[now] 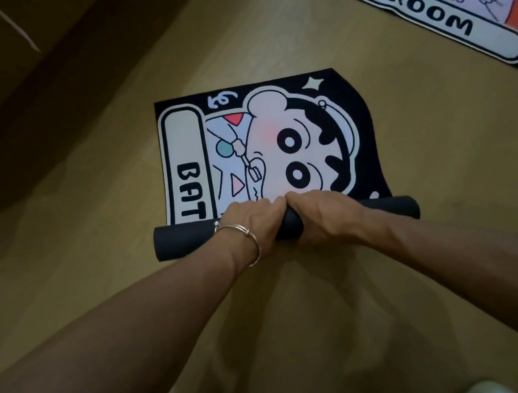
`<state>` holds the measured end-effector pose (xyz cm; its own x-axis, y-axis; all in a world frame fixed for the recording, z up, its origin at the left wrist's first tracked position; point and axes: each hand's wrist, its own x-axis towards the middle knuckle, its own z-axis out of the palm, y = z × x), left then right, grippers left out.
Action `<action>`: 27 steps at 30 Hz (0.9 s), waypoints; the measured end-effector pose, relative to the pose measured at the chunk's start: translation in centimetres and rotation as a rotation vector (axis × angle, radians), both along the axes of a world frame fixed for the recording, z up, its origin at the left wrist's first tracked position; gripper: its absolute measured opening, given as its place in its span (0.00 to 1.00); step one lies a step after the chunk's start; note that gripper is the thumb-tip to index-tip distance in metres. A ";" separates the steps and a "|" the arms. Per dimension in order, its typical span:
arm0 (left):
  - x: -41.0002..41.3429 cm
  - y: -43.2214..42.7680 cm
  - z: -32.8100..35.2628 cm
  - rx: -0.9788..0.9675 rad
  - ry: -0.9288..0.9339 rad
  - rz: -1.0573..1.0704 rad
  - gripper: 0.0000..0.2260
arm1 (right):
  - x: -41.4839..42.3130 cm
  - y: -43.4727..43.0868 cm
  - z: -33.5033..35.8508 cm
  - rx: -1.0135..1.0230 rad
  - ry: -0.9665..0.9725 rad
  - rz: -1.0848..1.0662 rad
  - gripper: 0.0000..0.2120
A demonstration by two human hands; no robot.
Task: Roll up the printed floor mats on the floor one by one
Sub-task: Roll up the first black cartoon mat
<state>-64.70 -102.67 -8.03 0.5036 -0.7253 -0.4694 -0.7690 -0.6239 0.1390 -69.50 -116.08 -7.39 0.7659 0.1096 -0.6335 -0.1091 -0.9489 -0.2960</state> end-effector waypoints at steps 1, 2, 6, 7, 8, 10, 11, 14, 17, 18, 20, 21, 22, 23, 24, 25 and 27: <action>0.4 0.0 0.0 0.019 0.048 0.015 0.15 | -0.2 -0.1 -0.1 0.006 -0.047 0.014 0.20; 0.9 0.1 0.1 0.037 0.110 0.039 0.14 | -0.5 -0.4 -0.2 -0.005 -0.106 0.036 0.20; 1.9 0.5 0.7 0.017 0.121 0.026 0.16 | -0.5 -1.7 -0.2 -0.046 -0.072 0.050 0.16; 1.6 0.5 0.6 -0.008 0.077 -0.006 0.17 | -0.2 -1.8 -0.1 -0.024 -0.014 0.029 0.16; 1.3 0.6 0.5 -0.025 0.043 -0.029 0.17 | 0.0 -1.9 0.0 0.002 0.029 0.012 0.17; 0.9 0.7 0.2 -0.029 0.006 -0.038 0.16 | 0.1 -1.7 0.1 0.023 0.038 0.008 0.18; 1.0 0.9 0.1 -0.032 -0.006 -0.023 0.14 | 0.0 -1.6 0.1 0.013 0.002 0.019 0.18; 1.4 1.1 0.1 -0.061 -0.060 0.019 0.13 | 0.0 -1.0 0.2 -0.044 -0.137 0.055 0.19; 1.1 1.2 0.0 -0.076 -0.129 -0.005 0.14 | 0.6 -1.0 0.4 -0.007 -0.048 0.042 0.19; 1.0 1.2 -0.1 -0.071 -0.130 -0.012 0.14 | 0.8 -1.1 0.5 0.034 0.025 0.016 0.19; 0.9 1.1 -0.2 -0.052 -0.094 -0.001 0.12 | 0.9 -1.0 0.6 0.062 0.079 -0.001 0.19; 1.0 1.1 -0.2 -0.044 -0.061 0.018 0.11 | 0.8 -0.8 0.5 0.035 0.045 0.017 0.19; 1.2 1.0 -0.2 -0.041 -0.022 0.041 0.12 | 0.7 -0.6 0.3 -0.005 -0.017 0.040 0.19; 1.3 1.0 -0.2 -0.043 0.005 0.058 0.13 | 0.5 -0.3 0.0 -0.045 -0.086 0.060 0.20; 1.4 1.0 -0.2 -0.049 0.008 0.062 0.14 | 0.5 -0.2 -0.1 -0.066 -0.129 0.066 0.20; 1.3 1.0 -0.1 -0.058 -0.019 0.049 0.15 | 0.7 -0.2 0.0 -0.067 -0.122 0.063 0.20; 0.9 1.0 0.0 -0.075 -0.111 -0.023 0.18 | 1.2 -0.7 0.3 0.008 0.026 0.008 0.22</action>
<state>-63.81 -101.67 -8.03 0.5320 -0.7684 -0.3556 -0.7963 -0.5969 0.0985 -68.32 -116.80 -7.12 0.7484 0.1206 -0.6522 -0.1097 -0.9473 -0.3010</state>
